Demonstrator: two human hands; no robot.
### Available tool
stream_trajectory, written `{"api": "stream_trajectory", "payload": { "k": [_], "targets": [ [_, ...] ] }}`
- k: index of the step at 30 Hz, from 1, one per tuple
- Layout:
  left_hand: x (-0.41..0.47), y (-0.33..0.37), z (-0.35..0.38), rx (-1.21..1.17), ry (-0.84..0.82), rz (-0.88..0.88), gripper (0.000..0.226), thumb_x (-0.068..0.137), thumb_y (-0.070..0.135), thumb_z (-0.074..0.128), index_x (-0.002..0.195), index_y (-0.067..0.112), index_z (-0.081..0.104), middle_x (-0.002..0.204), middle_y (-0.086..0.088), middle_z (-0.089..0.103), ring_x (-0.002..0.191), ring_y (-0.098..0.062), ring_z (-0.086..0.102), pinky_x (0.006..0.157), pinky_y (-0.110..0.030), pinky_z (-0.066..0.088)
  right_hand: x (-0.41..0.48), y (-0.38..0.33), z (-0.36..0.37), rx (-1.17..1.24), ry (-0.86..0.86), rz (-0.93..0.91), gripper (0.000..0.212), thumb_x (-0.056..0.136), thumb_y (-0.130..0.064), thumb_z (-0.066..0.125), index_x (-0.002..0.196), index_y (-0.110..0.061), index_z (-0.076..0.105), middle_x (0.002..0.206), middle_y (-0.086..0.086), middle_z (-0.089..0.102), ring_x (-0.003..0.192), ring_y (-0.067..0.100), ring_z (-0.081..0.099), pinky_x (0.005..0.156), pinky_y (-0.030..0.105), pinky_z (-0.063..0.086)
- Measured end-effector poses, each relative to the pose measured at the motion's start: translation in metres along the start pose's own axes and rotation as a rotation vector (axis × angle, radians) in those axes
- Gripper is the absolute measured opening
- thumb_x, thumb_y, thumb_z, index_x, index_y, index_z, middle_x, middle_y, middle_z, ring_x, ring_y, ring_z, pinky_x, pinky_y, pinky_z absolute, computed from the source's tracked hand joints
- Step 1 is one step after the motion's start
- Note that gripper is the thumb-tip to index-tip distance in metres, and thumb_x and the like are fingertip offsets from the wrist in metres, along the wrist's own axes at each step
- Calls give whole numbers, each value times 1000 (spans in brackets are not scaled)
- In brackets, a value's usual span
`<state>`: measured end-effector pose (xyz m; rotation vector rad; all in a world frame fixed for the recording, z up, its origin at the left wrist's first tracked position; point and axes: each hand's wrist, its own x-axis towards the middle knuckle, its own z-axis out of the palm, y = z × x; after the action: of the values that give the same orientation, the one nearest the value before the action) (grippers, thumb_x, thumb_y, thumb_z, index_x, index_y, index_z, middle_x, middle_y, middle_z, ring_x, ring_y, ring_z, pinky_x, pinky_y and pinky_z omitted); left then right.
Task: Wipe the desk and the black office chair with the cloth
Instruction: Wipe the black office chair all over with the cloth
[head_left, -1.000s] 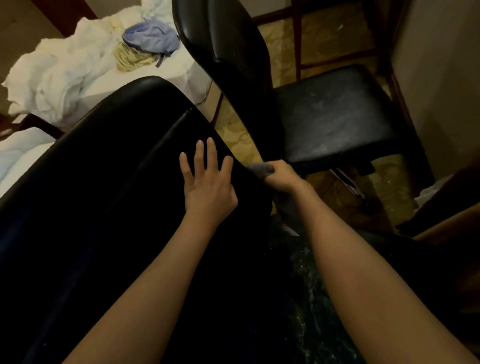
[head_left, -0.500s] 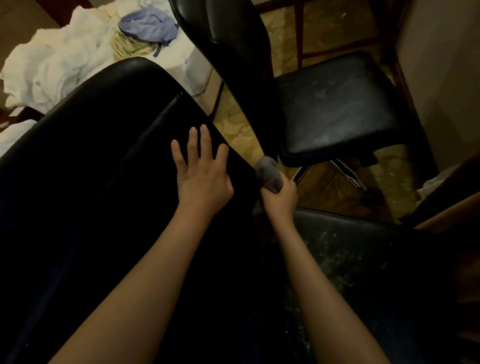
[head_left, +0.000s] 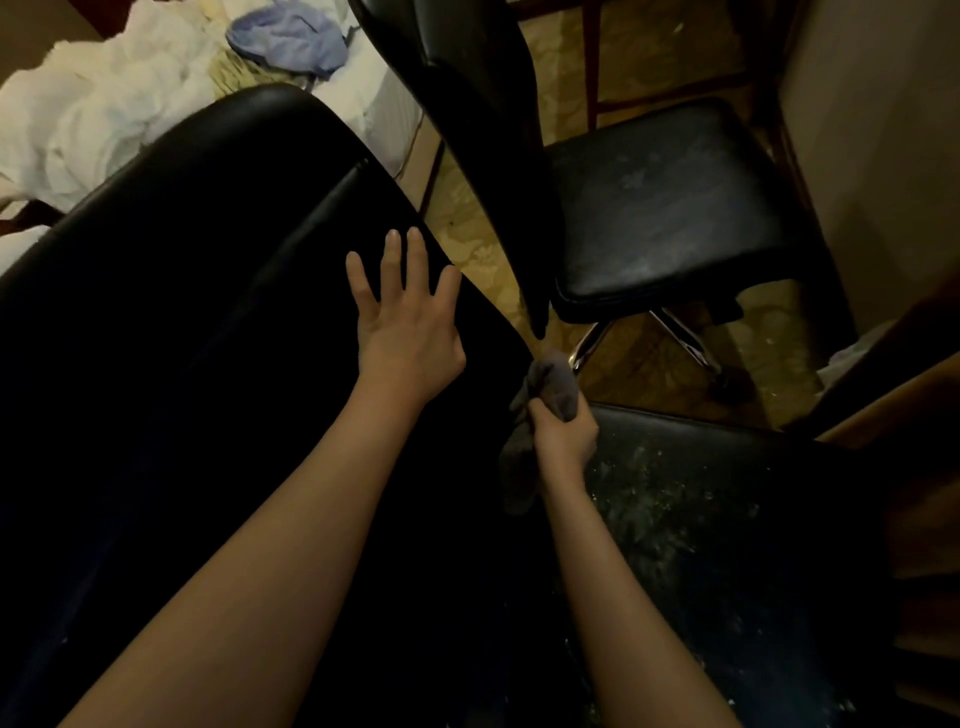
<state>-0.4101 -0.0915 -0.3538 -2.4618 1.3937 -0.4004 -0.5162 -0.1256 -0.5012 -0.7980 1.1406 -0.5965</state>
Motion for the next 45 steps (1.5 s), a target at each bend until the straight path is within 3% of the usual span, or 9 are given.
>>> {"api": "stream_trajectory", "payload": {
  "k": [5, 10, 16, 19, 23, 28, 35, 41, 45],
  "targets": [
    [-3, 1, -2, -3, 14, 4, 46, 86, 21, 44, 131, 14, 38, 156, -18, 6, 145, -34, -1, 111, -59, -8, -49, 8, 39, -116, -26, -224, 54, 82, 1, 64, 133, -11, 51, 118, 3, 50, 101, 5, 48, 73, -6, 34],
    [-18, 3, -8, 20, -72, 67, 49, 87, 27, 46, 134, 15, 35, 156, -17, 4, 145, -33, 0, 112, -56, -6, -44, 12, 51, -60, 4, -166, 47, 85, 0, 61, 130, -7, 52, 126, 14, 54, 113, 18, 52, 89, 18, 37],
    [-84, 16, -7, 59, -209, 165, 57, 90, 28, 52, 140, 13, 27, 156, -16, -2, 143, -34, 4, 115, -47, 7, -33, 40, 26, -314, 84, -23, 50, 87, -11, 60, 135, -14, 48, 130, 15, 51, 119, 28, 51, 97, 28, 38],
    [-120, 16, 3, 39, -311, 200, 63, 93, 19, 50, 146, 18, 16, 157, -12, -7, 145, -31, -2, 117, -44, 2, -24, 49, 7, -395, -43, 72, 49, 89, -11, 59, 136, -11, 47, 133, 15, 53, 121, 29, 51, 88, 21, 38],
    [-135, -6, 17, 58, -326, 164, 69, 92, 22, 53, 147, 19, 14, 158, -8, -6, 146, -26, -11, 116, -40, -10, -32, 39, -8, -259, -145, 9, 45, 91, -4, 56, 135, -9, 47, 128, 11, 56, 120, 24, 50, 86, 17, 35],
    [-138, -8, 15, 17, -289, 195, 72, 87, 22, 60, 146, 19, 19, 158, -6, 2, 146, -24, -7, 117, -39, -9, -81, 47, 1, -55, -141, -39, 47, 84, 2, 60, 129, -7, 55, 119, 12, 63, 114, 25, 57, 103, 42, 43],
    [-142, -11, 14, -14, -236, 211, 64, 93, 19, 52, 146, 15, 18, 158, -9, 3, 146, -26, -7, 117, -39, -8, -122, 80, 24, -4, -124, -36, 53, 89, 3, 55, 139, -8, 43, 135, 10, 51, 126, 21, 48, 98, 23, 38],
    [-145, -13, 15, 15, -225, 249, 68, 89, 18, 58, 146, 15, 21, 157, -11, 8, 146, -26, -3, 117, -40, -9, -96, 102, 8, -543, -1, 108, 46, 88, -13, 55, 134, -13, 48, 129, 14, 54, 116, 28, 53, 86, 26, 41],
    [-147, -14, 12, -20, -229, 257, 65, 87, 15, 58, 143, 16, 26, 155, -11, 15, 146, -26, 2, 117, -40, -8, -96, 99, -16, -485, 77, 135, 46, 87, -14, 57, 133, -15, 51, 127, 11, 57, 115, 30, 54, 83, 25, 39]
  ]
}}
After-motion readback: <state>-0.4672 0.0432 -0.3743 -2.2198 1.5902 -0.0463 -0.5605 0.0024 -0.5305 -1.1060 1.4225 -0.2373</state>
